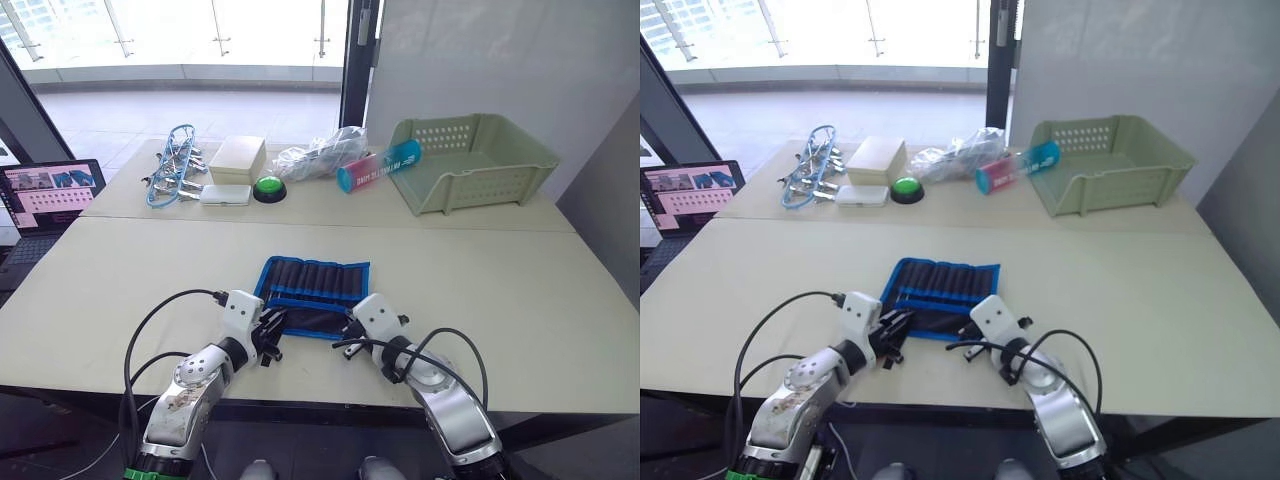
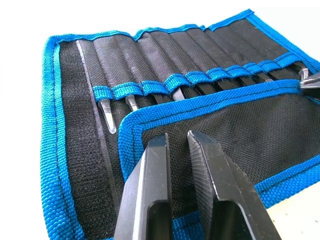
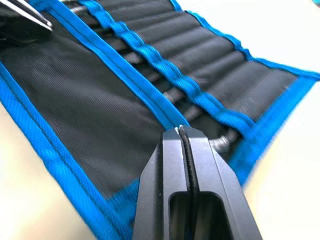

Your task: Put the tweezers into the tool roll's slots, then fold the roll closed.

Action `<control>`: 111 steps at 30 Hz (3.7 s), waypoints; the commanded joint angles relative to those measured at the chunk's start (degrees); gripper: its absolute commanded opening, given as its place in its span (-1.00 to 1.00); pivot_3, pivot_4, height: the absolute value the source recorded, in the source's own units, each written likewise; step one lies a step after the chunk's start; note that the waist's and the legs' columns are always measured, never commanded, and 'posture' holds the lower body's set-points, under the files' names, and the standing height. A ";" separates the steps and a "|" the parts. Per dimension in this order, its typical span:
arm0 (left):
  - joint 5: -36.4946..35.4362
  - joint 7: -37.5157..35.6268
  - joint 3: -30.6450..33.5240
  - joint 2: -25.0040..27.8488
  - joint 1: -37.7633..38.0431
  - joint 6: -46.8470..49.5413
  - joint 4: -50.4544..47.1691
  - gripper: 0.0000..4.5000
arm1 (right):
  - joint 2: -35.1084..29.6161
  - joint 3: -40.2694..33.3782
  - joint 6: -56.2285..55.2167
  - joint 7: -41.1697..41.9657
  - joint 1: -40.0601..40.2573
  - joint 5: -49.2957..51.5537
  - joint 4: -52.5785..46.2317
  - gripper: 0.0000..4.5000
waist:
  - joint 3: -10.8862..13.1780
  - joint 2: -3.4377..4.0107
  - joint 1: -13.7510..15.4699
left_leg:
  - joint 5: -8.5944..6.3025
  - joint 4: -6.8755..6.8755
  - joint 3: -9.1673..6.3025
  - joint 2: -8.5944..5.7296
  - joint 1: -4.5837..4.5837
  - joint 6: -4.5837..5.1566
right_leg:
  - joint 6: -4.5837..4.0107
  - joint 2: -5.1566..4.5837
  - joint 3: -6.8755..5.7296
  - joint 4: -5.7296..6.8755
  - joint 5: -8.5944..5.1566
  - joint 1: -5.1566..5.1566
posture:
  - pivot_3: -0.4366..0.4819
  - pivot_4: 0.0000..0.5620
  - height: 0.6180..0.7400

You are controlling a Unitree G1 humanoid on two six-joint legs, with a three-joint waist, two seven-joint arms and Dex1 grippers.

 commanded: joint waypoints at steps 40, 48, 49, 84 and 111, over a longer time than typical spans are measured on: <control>-15.82 -37.34 21.07 28.32 9.55 -13.23 0.81 0.98 | 2.88 -27.32 40.07 3.09 -18.16 38.37 4.72 0.30 | 0.58 -0.07 -0.64 | 0.25 -0.65 0.05 0.04 -1.29 -0.28 | -0.14 0.00 0.04 0.19 0.02 -1.77 | -0.05 -0.47 1.00; -16.06 -37.43 20.88 27.99 9.36 -14.05 1.26 1.00 | 3.74 -31.12 41.35 0.80 -18.27 41.40 5.16 -0.06 | 0.59 -0.06 -0.44 | 0.27 -0.65 0.06 0.05 -1.30 -0.27 | -0.15 0.00 0.03 0.32 0.03 -1.79 | -0.05 -0.47 1.00; -16.10 -37.41 20.88 27.88 9.43 -14.17 1.20 1.00 | 4.05 -31.54 41.50 0.42 -18.10 41.69 5.05 -0.20 | 0.59 -0.06 -0.46 | 0.28 -0.66 0.06 0.05 -1.29 -0.27 | -0.15 0.00 0.03 0.33 0.03 -1.79 | -0.05 -0.47 1.00; -18.71 -47.59 17.84 27.50 4.02 -16.18 5.48 1.00 | 0.69 -33.55 52.28 -5.61 -28.69 49.21 -0.54 -0.99 | 0.59 -0.05 -0.61 | 0.31 -0.59 0.07 0.04 -1.25 -0.22 | -0.16 0.02 0.03 0.66 0.03 -1.85 | -0.05 -0.47 1.00; -18.16 -47.47 15.11 26.72 1.58 -13.56 4.91 1.00 | -6.39 -5.75 41.68 -10.23 -33.90 30.76 -4.36 -0.99 | 0.60 -0.03 -1.98 | 0.36 -0.56 0.07 0.05 -1.22 -0.20 | -0.22 0.02 0.04 0.91 0.00 -1.96 | -0.05 -0.47 1.00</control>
